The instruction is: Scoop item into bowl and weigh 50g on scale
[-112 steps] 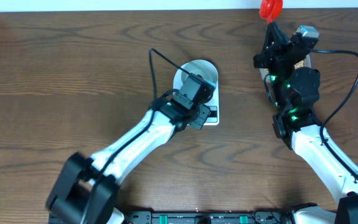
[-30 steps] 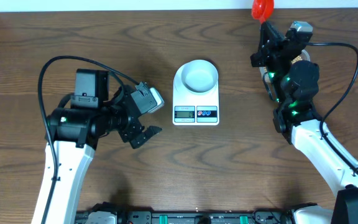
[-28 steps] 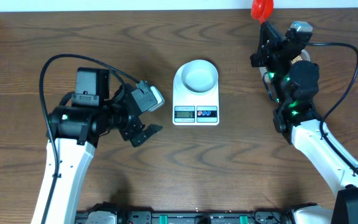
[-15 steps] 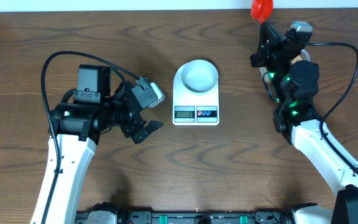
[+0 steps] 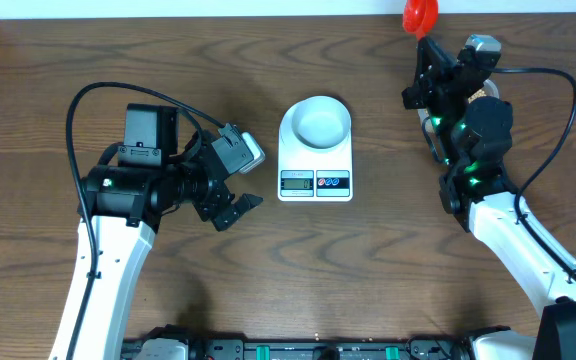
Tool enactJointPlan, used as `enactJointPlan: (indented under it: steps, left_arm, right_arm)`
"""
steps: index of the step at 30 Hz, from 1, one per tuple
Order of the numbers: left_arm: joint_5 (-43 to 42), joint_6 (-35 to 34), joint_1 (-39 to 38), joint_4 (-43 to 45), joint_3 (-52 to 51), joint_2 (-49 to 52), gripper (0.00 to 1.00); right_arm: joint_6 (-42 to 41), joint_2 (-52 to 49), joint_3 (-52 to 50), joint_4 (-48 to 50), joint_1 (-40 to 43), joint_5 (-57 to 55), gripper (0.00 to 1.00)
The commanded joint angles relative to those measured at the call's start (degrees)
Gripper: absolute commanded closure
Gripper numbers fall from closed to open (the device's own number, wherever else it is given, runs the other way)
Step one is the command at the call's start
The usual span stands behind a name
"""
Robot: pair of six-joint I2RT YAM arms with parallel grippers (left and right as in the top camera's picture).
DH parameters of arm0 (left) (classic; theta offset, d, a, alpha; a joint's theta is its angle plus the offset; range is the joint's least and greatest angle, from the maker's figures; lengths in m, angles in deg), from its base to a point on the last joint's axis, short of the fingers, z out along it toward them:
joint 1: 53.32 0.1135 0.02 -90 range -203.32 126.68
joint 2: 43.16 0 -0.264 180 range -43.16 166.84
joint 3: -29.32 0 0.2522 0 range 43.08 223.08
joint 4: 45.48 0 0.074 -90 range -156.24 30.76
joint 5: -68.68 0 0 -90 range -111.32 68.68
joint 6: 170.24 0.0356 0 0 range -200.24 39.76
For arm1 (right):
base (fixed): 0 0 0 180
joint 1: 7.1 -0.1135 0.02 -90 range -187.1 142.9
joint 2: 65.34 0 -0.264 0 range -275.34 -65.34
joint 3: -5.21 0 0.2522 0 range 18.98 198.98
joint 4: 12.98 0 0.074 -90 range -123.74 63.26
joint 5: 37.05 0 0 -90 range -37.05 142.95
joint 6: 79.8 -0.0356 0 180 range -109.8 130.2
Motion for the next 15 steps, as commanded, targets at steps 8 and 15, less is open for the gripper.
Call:
enactJointPlan:
  steps: [8,15]
  left_arm:
    - [-0.09,-0.52,0.31,-0.2,1.66,-0.09,0.02]
    - [-0.09,-0.5,0.31,-0.11,1.66,-0.09,0.02]
  right_arm:
    - [0.74,0.04,1.75,-0.04,0.46,0.17,0.99]
    - [0.74,0.04,1.75,-0.63,0.46,0.17,0.99]
